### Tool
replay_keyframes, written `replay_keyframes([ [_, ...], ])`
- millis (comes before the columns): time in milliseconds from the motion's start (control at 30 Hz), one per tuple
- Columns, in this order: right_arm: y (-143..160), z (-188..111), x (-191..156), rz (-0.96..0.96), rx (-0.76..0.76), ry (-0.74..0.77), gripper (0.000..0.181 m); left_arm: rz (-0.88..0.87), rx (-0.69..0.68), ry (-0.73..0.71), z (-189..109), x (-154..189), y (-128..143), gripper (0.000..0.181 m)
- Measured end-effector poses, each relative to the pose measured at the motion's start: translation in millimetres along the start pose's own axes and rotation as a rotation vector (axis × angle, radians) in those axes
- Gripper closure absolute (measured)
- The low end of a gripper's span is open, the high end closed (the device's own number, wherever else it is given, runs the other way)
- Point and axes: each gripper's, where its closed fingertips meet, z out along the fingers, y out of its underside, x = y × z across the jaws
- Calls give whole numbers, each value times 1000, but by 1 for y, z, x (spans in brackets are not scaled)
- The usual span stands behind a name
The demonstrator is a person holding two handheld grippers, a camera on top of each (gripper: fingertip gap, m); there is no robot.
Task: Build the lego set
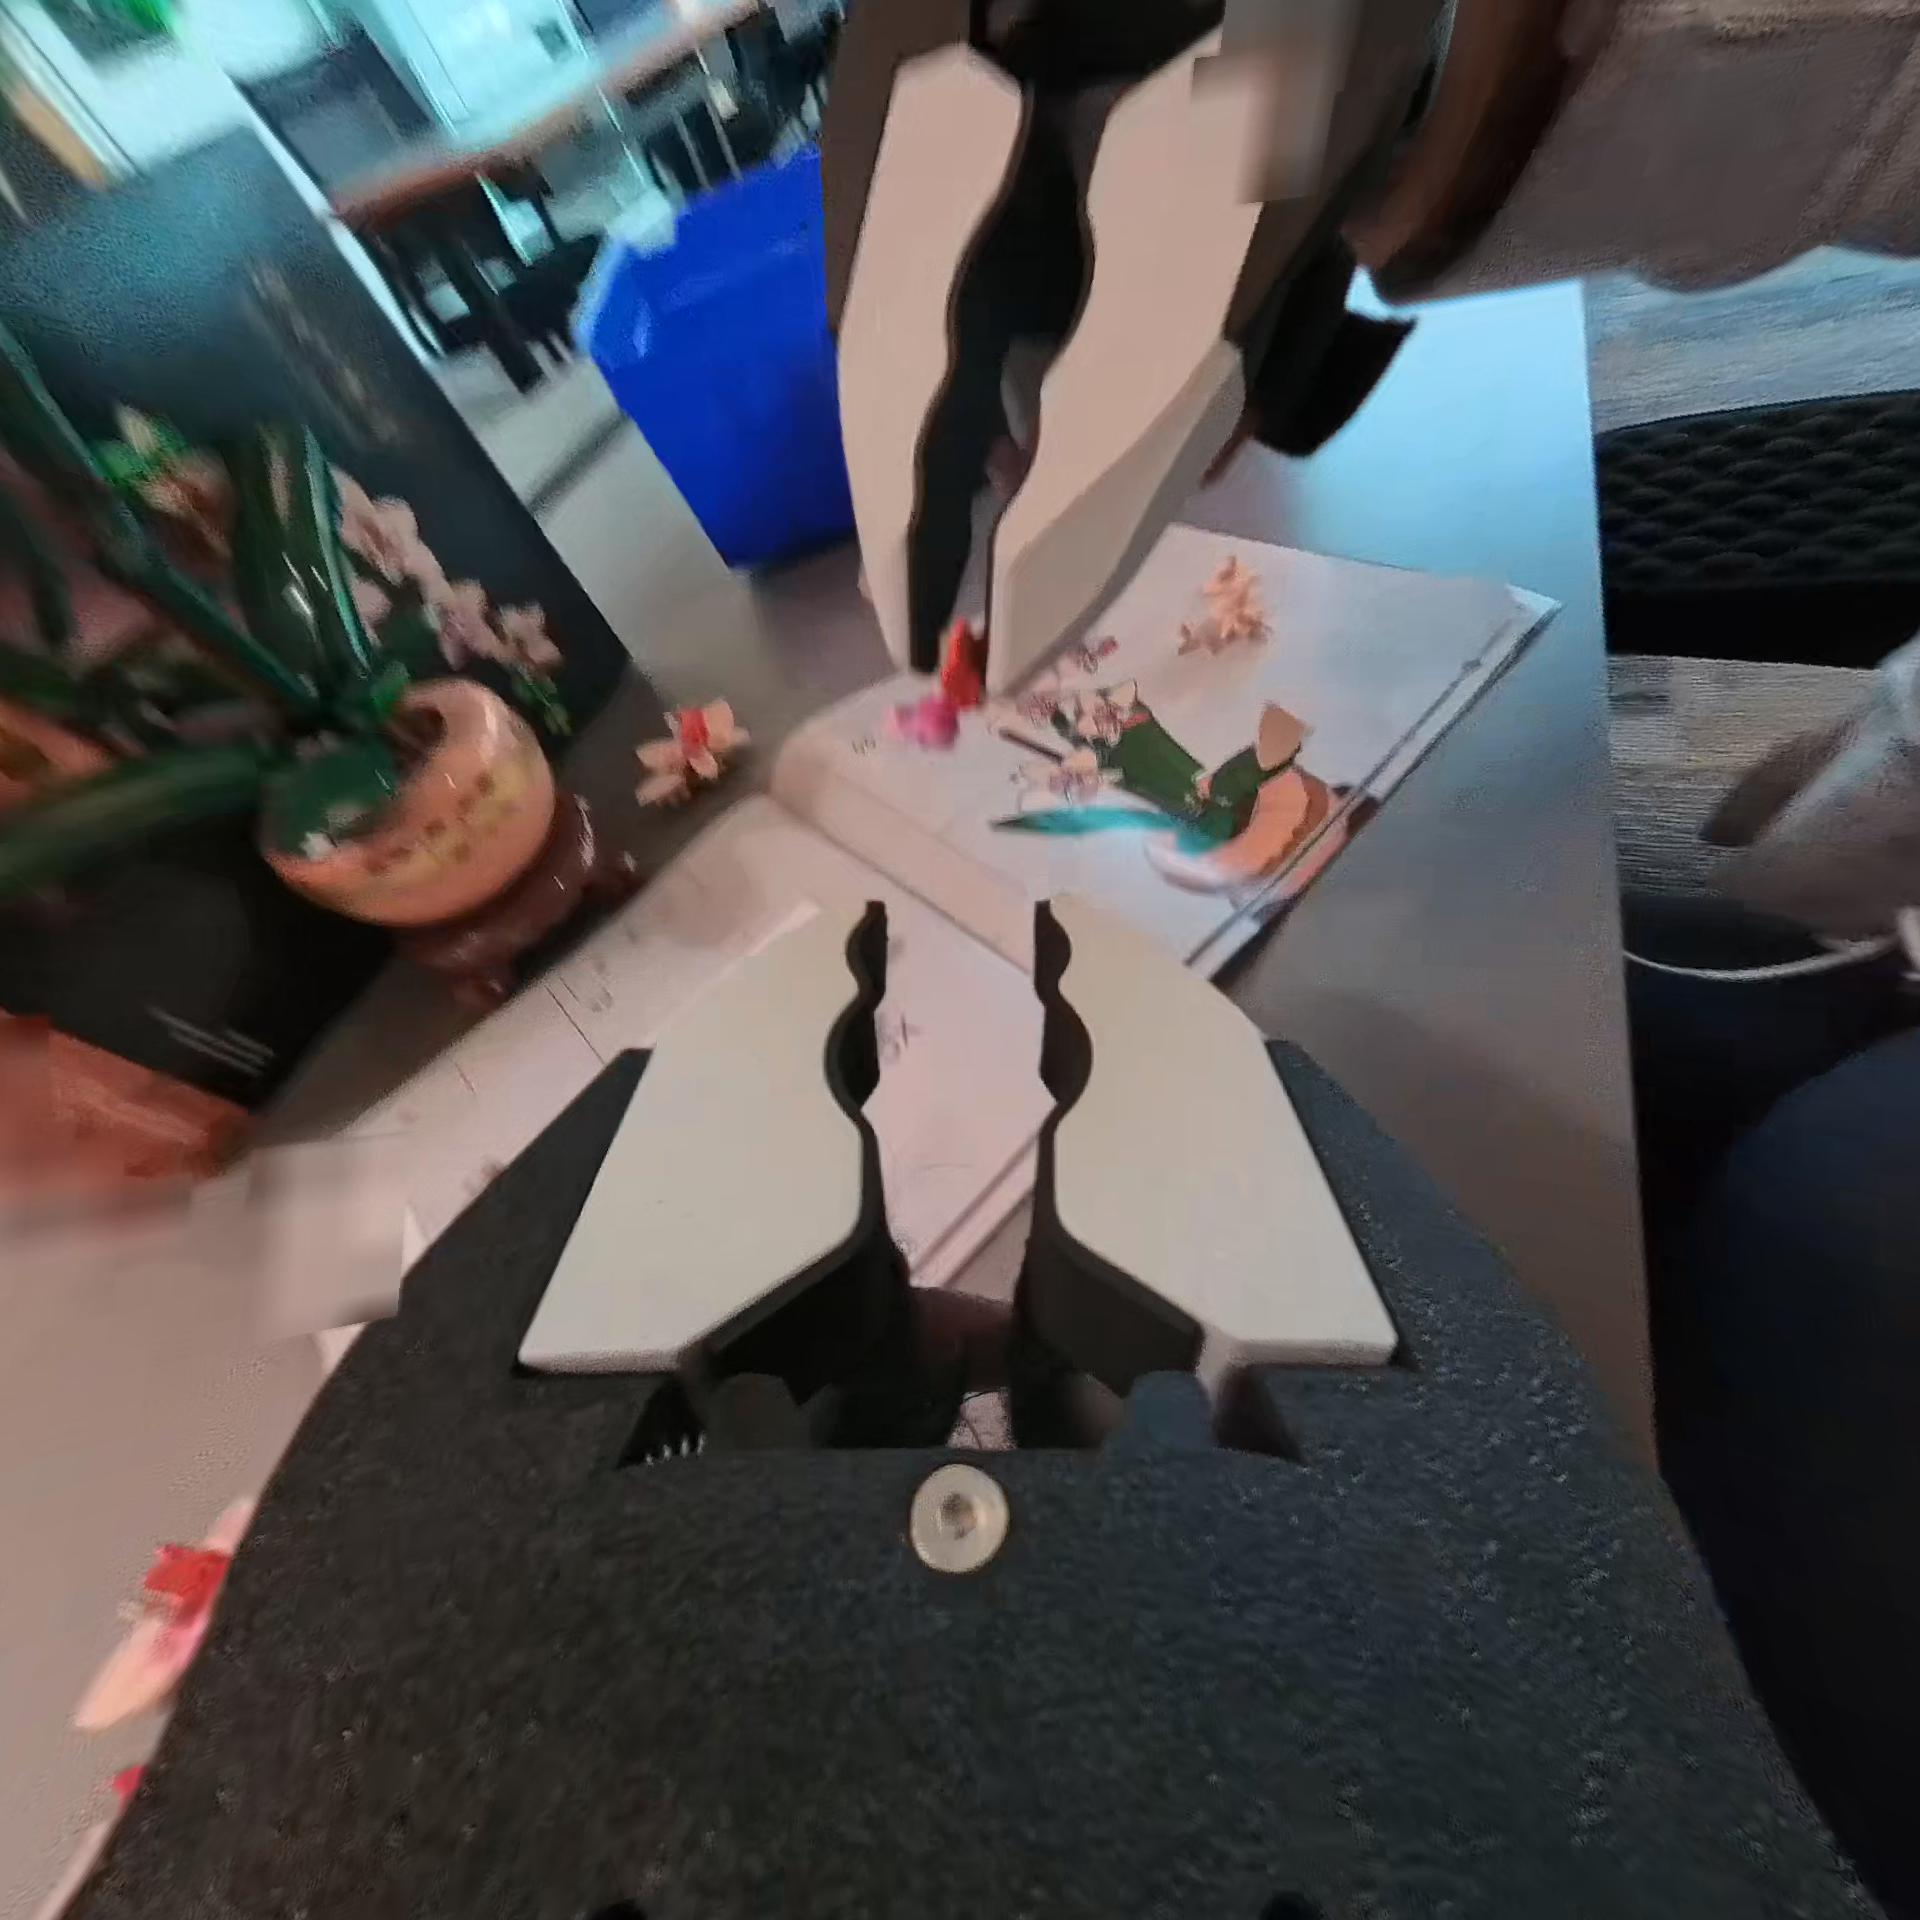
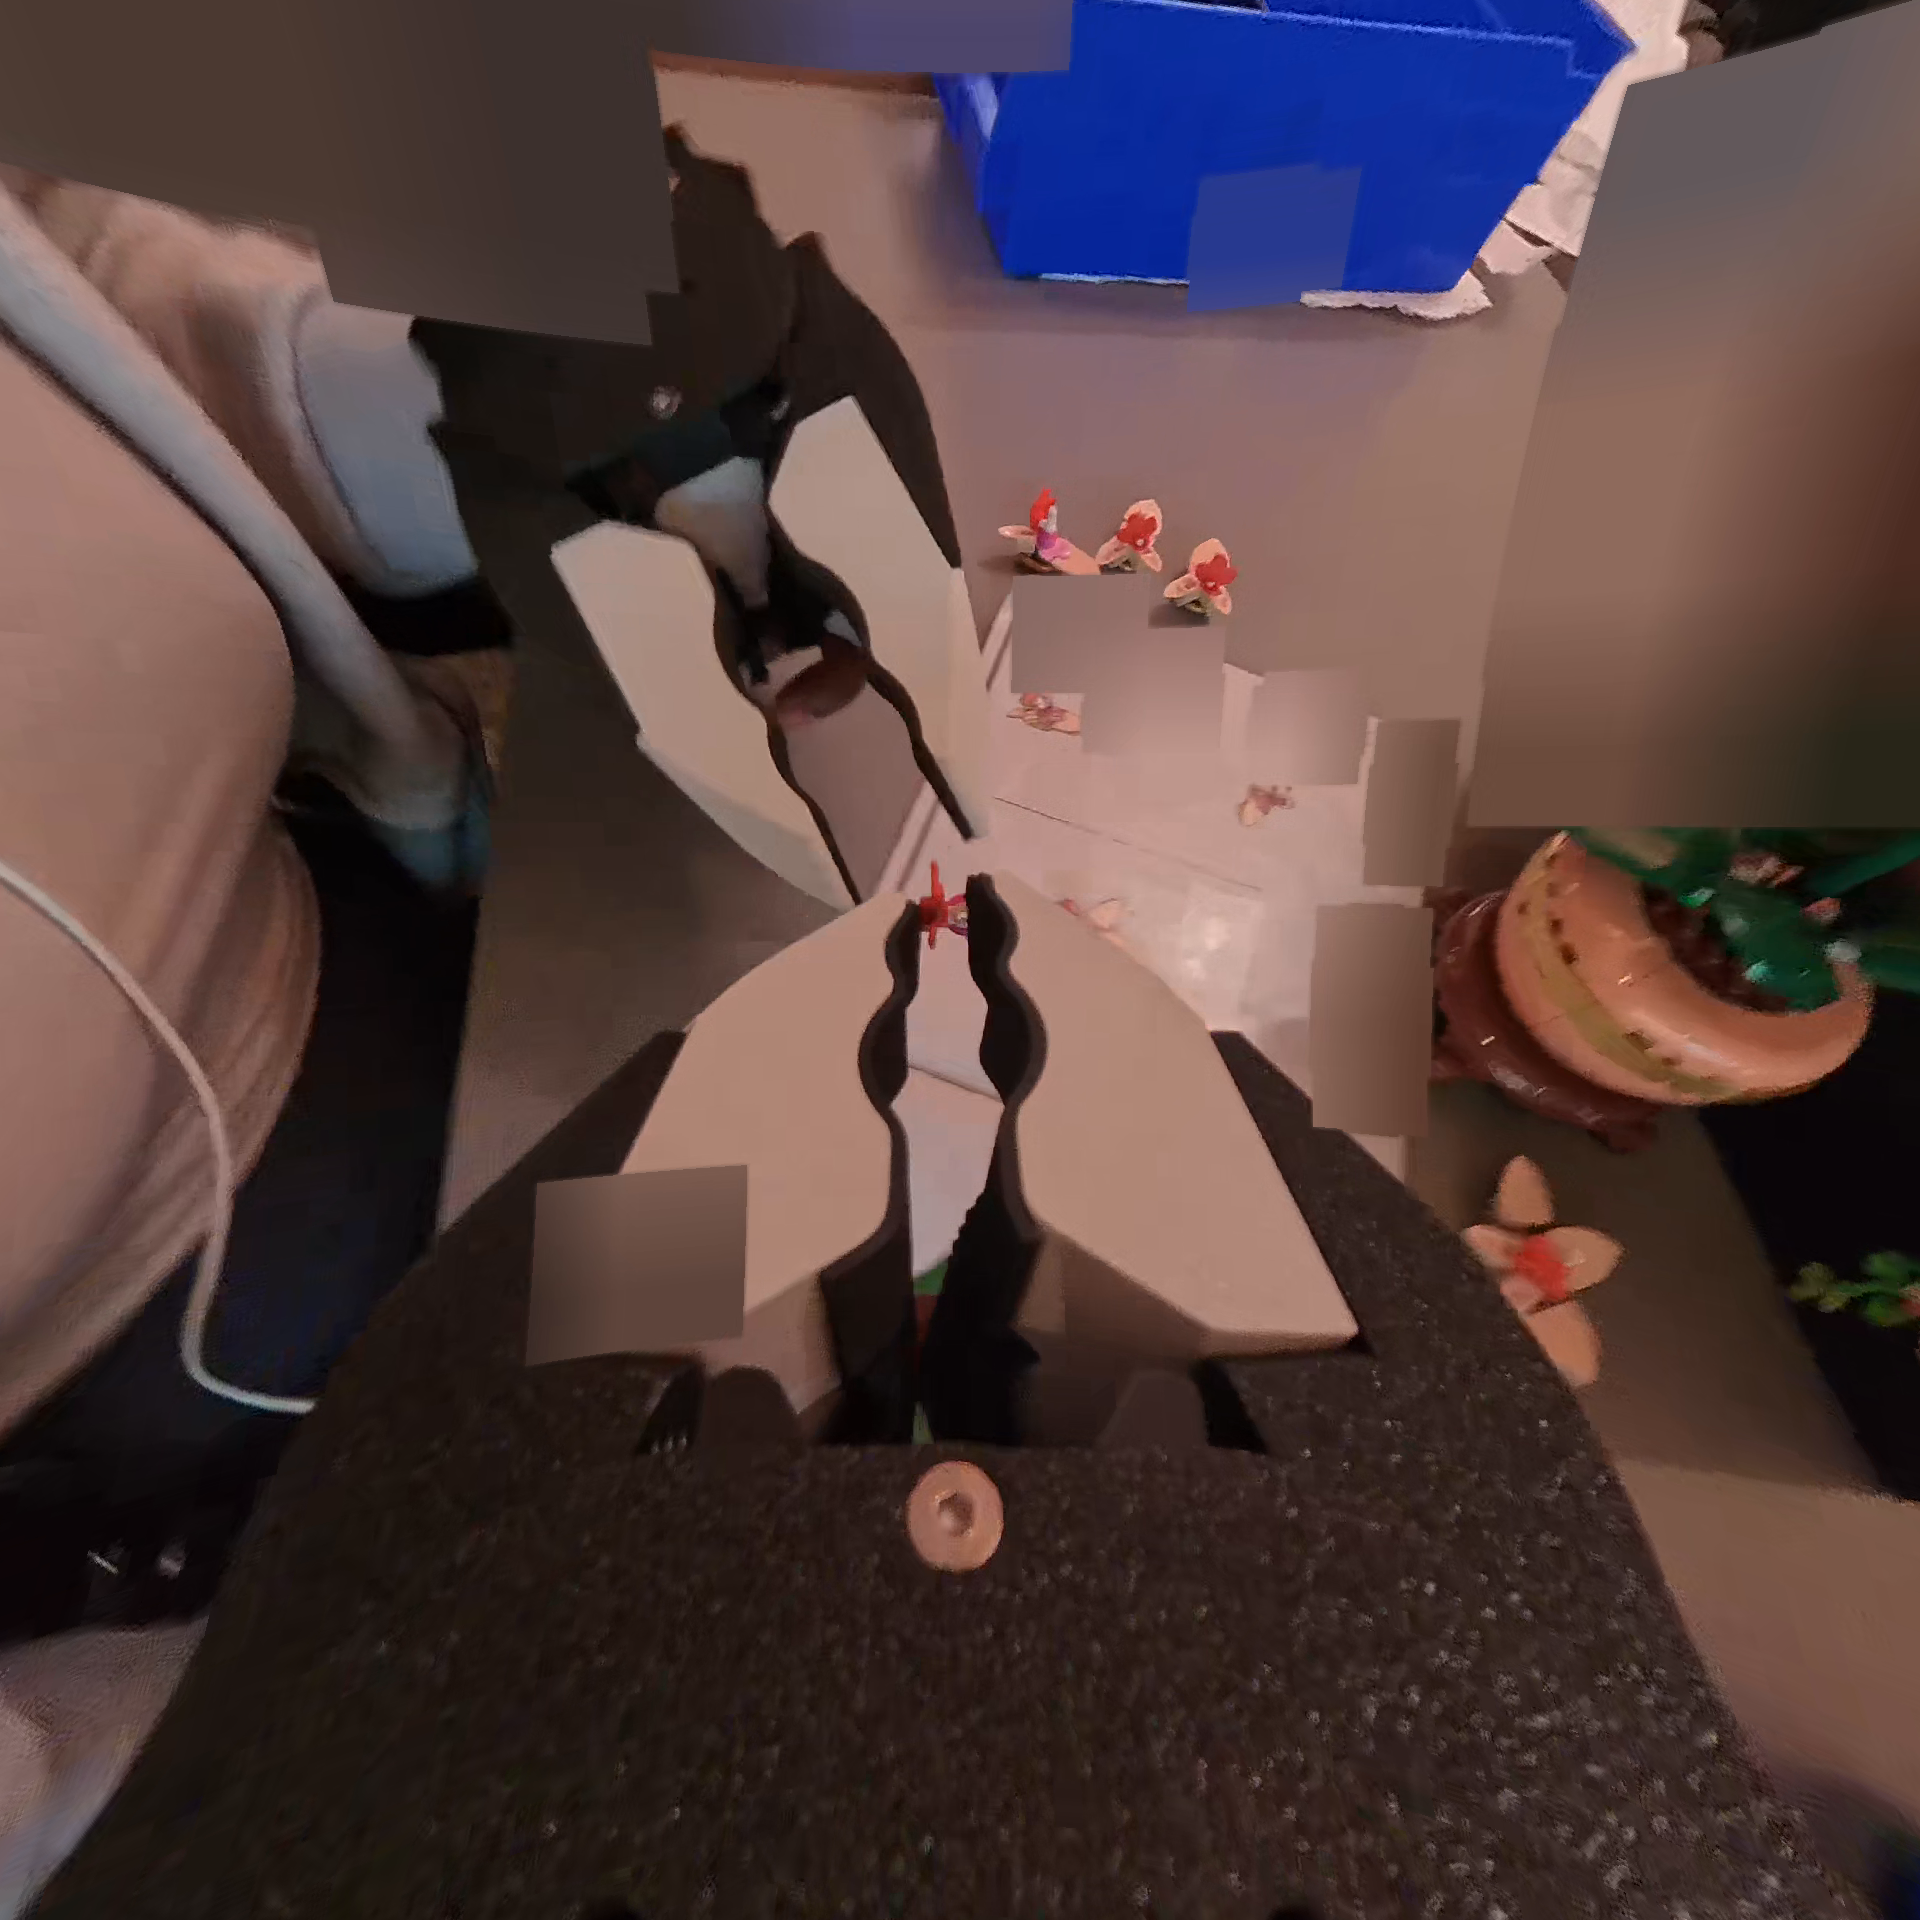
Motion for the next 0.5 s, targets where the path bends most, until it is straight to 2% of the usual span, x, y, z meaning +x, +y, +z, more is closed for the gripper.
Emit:
replay_keyframes([
  [100, 7, 8, 19, -205, -56, -53, 172, -162, -153, 138, -2, -10, 31, 148],
  [200, 19, 20, 34, -322, -119, -128, 172, -237, -259, 178, 8, -29, 51, 146],
  [333, 54, 29, 55, -333, -279, -185, 172, -215, -355, 222, 32, -36, 59, 144],
  [433, 70, 37, 66, -309, -340, -191, 172, -162, -460, 252, 41, -38, 70, 145],
  [500, 77, 43, 65, -288, -356, -203, 172, -161, -462, 267, 44, -39, 70, 147],
])
